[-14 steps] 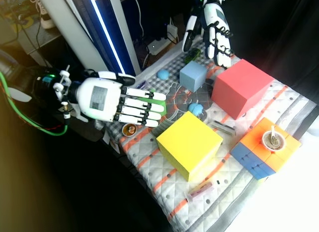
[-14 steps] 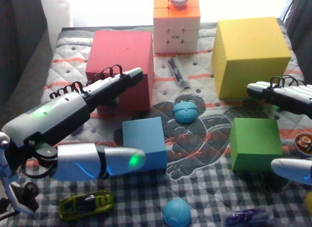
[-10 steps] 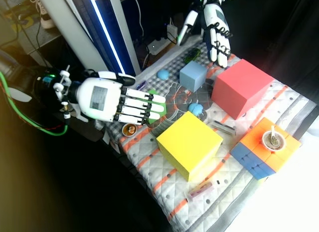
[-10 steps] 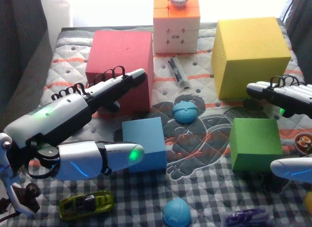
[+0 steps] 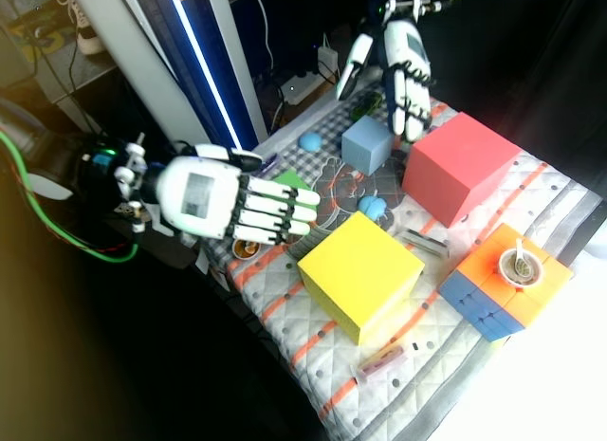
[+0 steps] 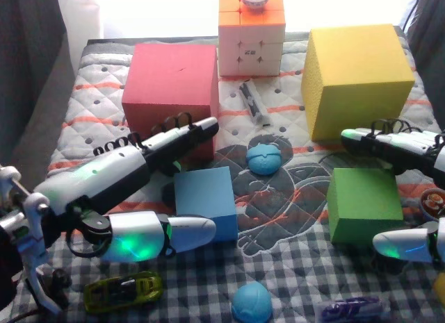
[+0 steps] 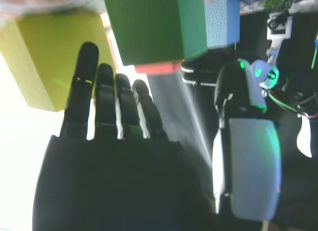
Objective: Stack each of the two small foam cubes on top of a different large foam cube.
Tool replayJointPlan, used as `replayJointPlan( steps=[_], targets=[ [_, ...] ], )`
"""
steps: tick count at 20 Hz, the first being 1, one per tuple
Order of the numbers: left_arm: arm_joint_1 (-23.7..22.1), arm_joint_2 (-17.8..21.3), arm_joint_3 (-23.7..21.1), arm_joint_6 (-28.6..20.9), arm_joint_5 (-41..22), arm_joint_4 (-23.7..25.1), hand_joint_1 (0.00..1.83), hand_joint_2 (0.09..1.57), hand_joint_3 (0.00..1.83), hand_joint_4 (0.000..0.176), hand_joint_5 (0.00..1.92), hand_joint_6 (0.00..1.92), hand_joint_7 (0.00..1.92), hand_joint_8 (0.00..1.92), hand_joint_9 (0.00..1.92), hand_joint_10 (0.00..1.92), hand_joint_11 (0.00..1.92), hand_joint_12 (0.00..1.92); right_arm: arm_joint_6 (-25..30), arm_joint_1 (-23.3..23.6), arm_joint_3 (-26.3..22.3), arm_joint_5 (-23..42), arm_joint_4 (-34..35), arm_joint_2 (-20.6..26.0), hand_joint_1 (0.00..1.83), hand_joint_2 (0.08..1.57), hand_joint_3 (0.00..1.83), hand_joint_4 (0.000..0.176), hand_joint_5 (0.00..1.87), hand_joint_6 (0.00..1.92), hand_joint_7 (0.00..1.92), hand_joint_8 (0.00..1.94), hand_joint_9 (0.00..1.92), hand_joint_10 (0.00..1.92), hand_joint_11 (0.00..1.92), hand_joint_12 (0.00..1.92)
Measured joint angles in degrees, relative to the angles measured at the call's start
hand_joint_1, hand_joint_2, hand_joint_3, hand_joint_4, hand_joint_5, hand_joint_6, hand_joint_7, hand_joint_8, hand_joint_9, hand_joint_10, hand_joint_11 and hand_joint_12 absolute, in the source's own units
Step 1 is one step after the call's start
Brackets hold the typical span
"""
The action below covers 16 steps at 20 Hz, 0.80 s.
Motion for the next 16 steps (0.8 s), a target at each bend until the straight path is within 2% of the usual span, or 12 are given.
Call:
replayJointPlan(
  steps=[3, 4, 6, 7, 9, 11, 12, 13, 14, 15, 16],
  targets=[
    [-0.6, -1.6, 0.7, 2.5, 2.0, -1.2, 0.69, 1.07, 0.0, 0.083, 0.0, 0.0, 0.02, 0.0, 0.04, 0.04, 0.0, 1.13, 0.0, 0.2, 0.6, -1.6, 0.0, -0.9, 0.64, 1.04, 0.0, 0.0, 0.0, 0.0, 0.03, 0.0, 0.0, 0.32, 0.0, 1.19],
    [-0.7, -1.8, 0.9, 2.7, 2.2, -1.8, 0.69, 1.08, 0.0, 0.079, 0.0, 0.0, 0.0, 0.0, 0.01, 0.02, 0.0, 1.03, 0.0, 0.4, 0.8, -1.8, -0.1, -1.1, 0.63, 1.04, 0.0, 0.0, 0.0, 0.0, 0.03, 0.0, 0.0, 0.31, 0.0, 1.22],
    [-1.2, -2.4, 1.8, 2.5, 2.6, -2.7, 0.74, 1.07, 0.0, 0.092, 0.0, 0.0, 0.0, 0.0, 0.0, 0.0, 0.0, 1.0, 0.0, 0.8, 1.6, -2.8, 0.5, -1.7, 0.63, 1.04, 0.0, 0.0, 0.0, 0.0, 0.02, 0.0, 0.0, 0.29, 0.0, 1.28],
    [-1.4, -2.8, 2.1, 2.5, 2.9, -2.8, 0.77, 1.05, 0.0, 0.08, 0.0, 0.0, 0.0, 0.0, 0.02, 0.01, 0.0, 1.13, 0.0, 0.8, 1.9, -3.0, 0.6, -2.1, 0.65, 1.03, 0.0, 0.0, 0.0, 0.0, 0.04, 0.01, 0.0, 0.34, 0.0, 1.29],
    [-1.9, -3.7, 2.7, 3.8, 3.0, -3.3, 0.83, 1.04, 0.0, 0.07, 0.0, 0.0, 0.0, 0.0, 0.02, 0.01, 0.0, 1.16, 0.0, 1.0, 2.4, -4.5, 0.7, -2.9, 0.7, 1.03, 0.0, 0.0, 0.0, 0.0, 0.07, 0.02, 0.0, 0.41, 0.0, 1.32],
    [-2.4, -4.9, 3.7, 4.8, 3.8, -4.1, 0.87, 1.03, 0.0, 0.068, 0.01, 0.0, 0.01, 0.0, 0.04, 0.02, 0.0, 1.16, 0.0, 1.0, 2.8, -4.8, 1.0, -3.3, 0.72, 1.03, 0.0, 0.0, 0.0, 0.0, 0.12, 0.03, 0.0, 0.5, 0.0, 1.4],
    [-2.8, -5.2, 4.0, 5.0, 4.5, -4.1, 0.96, 1.01, 0.0, 0.057, 0.09, 0.03, 0.12, 0.04, 0.16, 0.1, 0.0, 1.41, 0.0, 1.0, 3.2, -4.8, 1.0, -3.6, 0.74, 1.04, 0.0, 0.0, 0.02, 0.01, 0.17, 0.03, 0.0, 0.62, 0.0, 1.46],
    [-2.9, -5.6, 4.3, 4.9, 5.0, -4.1, 1.01, 0.99, 0.0, 0.036, 0.15, 0.01, 0.19, 0.03, 0.06, 0.51, 0.0, 1.53, 0.0, 1.1, 3.2, -4.9, 1.3, -3.7, 0.78, 1.05, 0.0, 0.0, 0.05, 0.02, 0.24, 0.06, 0.0, 0.81, 0.0, 1.58],
    [-3.2, -5.9, 4.5, 5.2, 5.7, -4.2, 1.05, 0.98, 0.0, 0.032, 0.19, 0.01, 0.23, 0.03, 0.01, 0.73, 0.0, 1.58, 0.0, 1.4, 3.2, -5.2, 1.3, -3.9, 0.81, 1.06, 0.0, 0.0, 0.07, 0.03, 0.28, 0.08, 0.0, 0.93, 0.0, 1.64],
    [-3.2, -6.0, 4.5, 5.4, 6.2, -4.1, 1.08, 0.99, 0.0, 0.012, 0.26, 0.03, 0.25, 0.02, 0.0, 0.81, 0.0, 1.61, 0.0, 1.4, 3.4, -5.3, 1.3, -4.2, 0.86, 1.05, 0.0, 0.0, 0.13, 0.08, 0.36, 0.14, 0.07, 1.12, 0.0, 1.79],
    [-3.4, -6.1, 4.5, 5.4, 6.5, -3.9, 1.1, 0.99, 0.0, 0.011, 0.3, 0.04, 0.26, 0.02, 0.0, 0.87, 0.0, 1.62, 0.2, 1.4, 3.5, -5.4, 1.6, -4.4, 0.88, 1.05, 0.0, 0.0, 0.14, 0.19, 0.35, 0.35, 0.11, 1.21, 0.0, 1.85]
  ],
)
